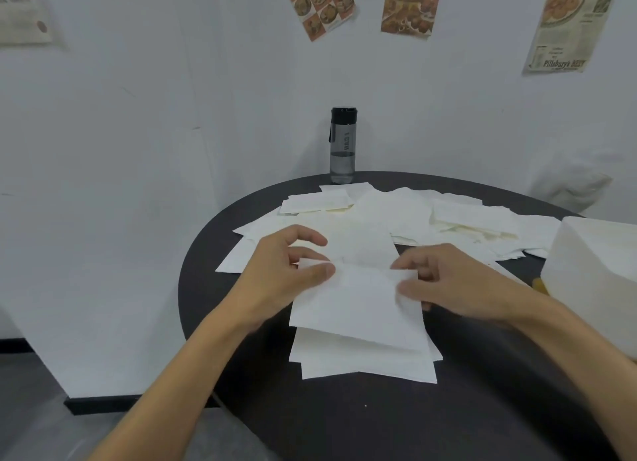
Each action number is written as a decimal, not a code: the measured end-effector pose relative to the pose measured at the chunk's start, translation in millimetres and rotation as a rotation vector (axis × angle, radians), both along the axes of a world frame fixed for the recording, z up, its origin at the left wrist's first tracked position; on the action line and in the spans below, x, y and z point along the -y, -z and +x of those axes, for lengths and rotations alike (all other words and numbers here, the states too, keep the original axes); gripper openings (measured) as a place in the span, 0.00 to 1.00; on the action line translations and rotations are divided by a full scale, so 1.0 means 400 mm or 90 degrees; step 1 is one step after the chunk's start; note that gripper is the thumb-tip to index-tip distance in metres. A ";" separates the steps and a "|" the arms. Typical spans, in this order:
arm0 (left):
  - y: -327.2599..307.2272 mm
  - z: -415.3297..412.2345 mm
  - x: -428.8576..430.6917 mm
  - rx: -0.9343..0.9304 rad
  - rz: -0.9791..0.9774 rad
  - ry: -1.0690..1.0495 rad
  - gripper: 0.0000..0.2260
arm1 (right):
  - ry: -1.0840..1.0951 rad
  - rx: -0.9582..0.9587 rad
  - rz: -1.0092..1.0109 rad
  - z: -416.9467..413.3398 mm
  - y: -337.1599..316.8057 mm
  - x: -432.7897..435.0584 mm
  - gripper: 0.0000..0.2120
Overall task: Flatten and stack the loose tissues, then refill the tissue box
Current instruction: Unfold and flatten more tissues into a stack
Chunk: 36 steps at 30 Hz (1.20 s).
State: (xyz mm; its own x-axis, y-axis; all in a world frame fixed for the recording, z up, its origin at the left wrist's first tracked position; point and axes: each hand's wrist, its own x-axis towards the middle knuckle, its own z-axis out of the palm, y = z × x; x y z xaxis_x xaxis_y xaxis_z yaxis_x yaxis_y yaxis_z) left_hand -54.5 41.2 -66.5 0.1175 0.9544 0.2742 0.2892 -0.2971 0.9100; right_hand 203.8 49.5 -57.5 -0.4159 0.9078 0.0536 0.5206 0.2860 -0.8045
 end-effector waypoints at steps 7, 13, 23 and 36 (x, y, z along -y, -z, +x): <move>0.058 -0.014 0.022 -0.074 0.039 -0.013 0.11 | -0.102 0.161 -0.031 0.011 0.001 0.019 0.11; 0.070 -0.044 0.022 -0.238 0.119 -0.093 0.08 | -0.096 0.242 0.060 0.016 0.015 0.022 0.21; 0.079 -0.127 -0.061 -0.366 0.129 -0.173 0.07 | -0.081 0.167 0.062 -0.010 0.055 0.018 0.10; 0.060 -0.082 -0.151 -0.517 0.187 0.022 0.05 | -0.039 0.075 0.095 -0.031 0.073 0.010 0.02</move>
